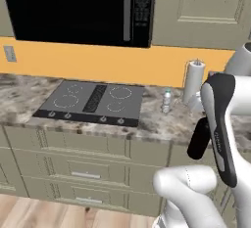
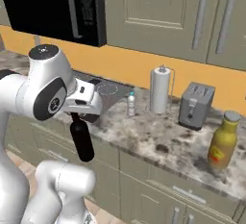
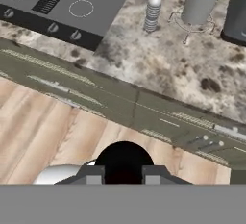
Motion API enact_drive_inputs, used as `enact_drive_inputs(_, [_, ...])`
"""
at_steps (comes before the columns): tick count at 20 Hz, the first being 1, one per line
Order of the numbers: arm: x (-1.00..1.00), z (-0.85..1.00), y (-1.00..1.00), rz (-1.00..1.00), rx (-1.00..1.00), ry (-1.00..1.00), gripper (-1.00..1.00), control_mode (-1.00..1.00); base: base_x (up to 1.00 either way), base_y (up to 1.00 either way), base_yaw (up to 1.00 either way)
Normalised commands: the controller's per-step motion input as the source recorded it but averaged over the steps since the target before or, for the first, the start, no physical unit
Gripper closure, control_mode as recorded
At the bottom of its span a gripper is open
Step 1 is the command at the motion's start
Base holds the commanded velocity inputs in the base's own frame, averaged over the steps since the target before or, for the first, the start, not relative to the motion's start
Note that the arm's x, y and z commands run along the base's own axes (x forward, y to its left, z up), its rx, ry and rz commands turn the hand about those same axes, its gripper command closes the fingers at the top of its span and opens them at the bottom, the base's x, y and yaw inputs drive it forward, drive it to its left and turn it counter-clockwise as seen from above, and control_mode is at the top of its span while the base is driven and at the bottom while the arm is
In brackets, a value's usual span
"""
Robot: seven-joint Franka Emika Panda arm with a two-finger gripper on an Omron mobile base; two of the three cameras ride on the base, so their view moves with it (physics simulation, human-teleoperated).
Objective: Place the drinks on the dining counter in a tight cluster.
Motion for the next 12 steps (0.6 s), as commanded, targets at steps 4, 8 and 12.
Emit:
enact_drive_inputs(4, [0.0,0.0,0.0,0.0,0.0,0.0,1.0,1.0,0.0,0.56,0.94])
enact_drive_inputs(8, [0.0,0.0,0.0,0.0,0.0,0.0,1.0,1.0,0.0,0.57,0.93])
enact_drive_inputs(12, [0.0,0.0,0.0,0.0,0.0,0.0,1.0,1.0,0.01,0.47,0.94])
